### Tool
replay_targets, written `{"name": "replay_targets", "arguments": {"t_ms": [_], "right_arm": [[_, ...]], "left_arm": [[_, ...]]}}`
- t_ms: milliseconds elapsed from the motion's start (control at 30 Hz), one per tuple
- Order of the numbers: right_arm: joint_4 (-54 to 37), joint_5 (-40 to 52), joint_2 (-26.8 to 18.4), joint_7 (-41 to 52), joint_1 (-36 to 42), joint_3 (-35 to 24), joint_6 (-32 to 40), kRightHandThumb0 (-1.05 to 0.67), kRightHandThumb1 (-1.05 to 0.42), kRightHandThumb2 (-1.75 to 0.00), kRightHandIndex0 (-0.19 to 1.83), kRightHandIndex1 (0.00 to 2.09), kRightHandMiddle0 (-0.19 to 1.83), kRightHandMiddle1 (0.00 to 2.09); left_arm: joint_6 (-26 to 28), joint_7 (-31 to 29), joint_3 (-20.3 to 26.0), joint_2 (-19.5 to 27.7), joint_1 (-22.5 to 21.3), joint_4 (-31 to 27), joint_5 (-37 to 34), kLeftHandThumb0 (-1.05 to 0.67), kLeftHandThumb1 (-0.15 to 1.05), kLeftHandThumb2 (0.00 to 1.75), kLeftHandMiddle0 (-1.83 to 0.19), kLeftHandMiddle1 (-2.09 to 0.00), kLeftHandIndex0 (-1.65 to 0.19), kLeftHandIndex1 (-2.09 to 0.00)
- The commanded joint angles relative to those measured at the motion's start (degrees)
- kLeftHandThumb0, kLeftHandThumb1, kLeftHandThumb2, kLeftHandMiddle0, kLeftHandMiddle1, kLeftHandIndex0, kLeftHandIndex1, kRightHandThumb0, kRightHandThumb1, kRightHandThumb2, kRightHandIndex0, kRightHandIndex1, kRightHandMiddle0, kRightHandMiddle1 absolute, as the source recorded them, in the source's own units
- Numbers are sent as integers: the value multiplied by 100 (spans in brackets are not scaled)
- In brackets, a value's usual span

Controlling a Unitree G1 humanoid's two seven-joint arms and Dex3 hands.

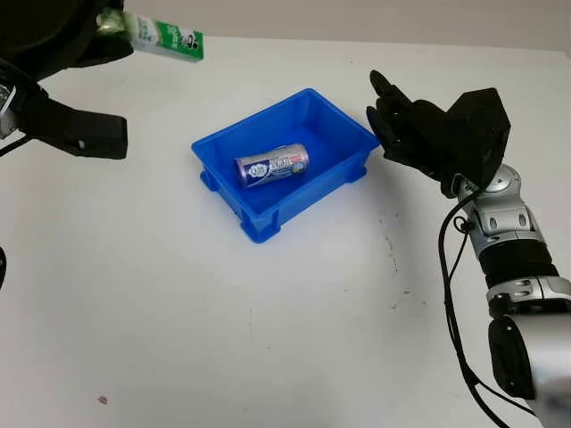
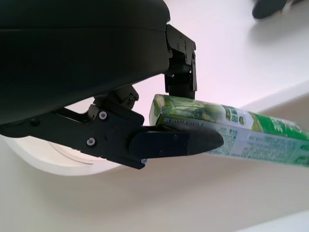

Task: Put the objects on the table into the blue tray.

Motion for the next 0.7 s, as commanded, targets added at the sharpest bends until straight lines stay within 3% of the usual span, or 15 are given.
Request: {"name": "replay_targets", "arguments": {"t_ms": [0,133,167,233,367,467,500,600,667], "right_arm": [[-31,-5,-35,-25,8,-9,-61,-57,-105,-71,-19,0,-19,0],[-65,-28,-44,-60,29,12,-43,-58,-105,-70,-19,0,-19,0],[-86,-30,-46,-63,36,16,-21,-58,-105,-70,-19,0,-19,0],[-107,-30,-51,-62,48,20,-8,-58,-105,-71,-19,0,-19,0],[-101,-24,-51,-57,68,18,-42,-58,-105,-71,-19,0,-19,0],[-126,-41,-52,-78,96,26,-67,-57,-105,-71,-19,0,-19,0],[-131,-32,-48,-77,102,18,-66,-57,-105,-71,-19,0,-19,0],[-173,-25,-45,-78,121,15,-52,-57,-105,-71,-19,0,-19,0],[-218,-47,-51,-95,146,30,-50,-56,-105,-72,-19,0,-19,0]], "left_arm": [[-255,-240,319,-77,-106,-211,-349,-47,105,55,-112,-209,-74,-209],[-575,-1219,877,-317,148,-626,-1180,-48,105,57,-132,-209,-80,-209],[-551,-1582,1010,-367,234,-808,-1397,-48,105,57,-134,-209,-76,-209],[-382,-2310,1305,-489,450,-1255,-1860,-46,105,53,-121,-209,-46,-208],[427,-3662,1776,-750,879,-2204,-2568,-43,105,50,-118,-209,-50,-209],[1086,-4486,1990,-921,1106,-2745,-2889,-41,105,51,-122,-209,-73,-209],[1281,-4760,2040,-977,1148,-2842,-2990,-40,105,50,-120,-209,-79,-209],[1837,-5489,2114,-1114,1225,-2975,-3212,-34,105,46,-104,-209,-68,-209],[2060,-5614,2034,-1166,1260,-2966,-3069,-35,105,44,-94,-209,-70,-209]]}}
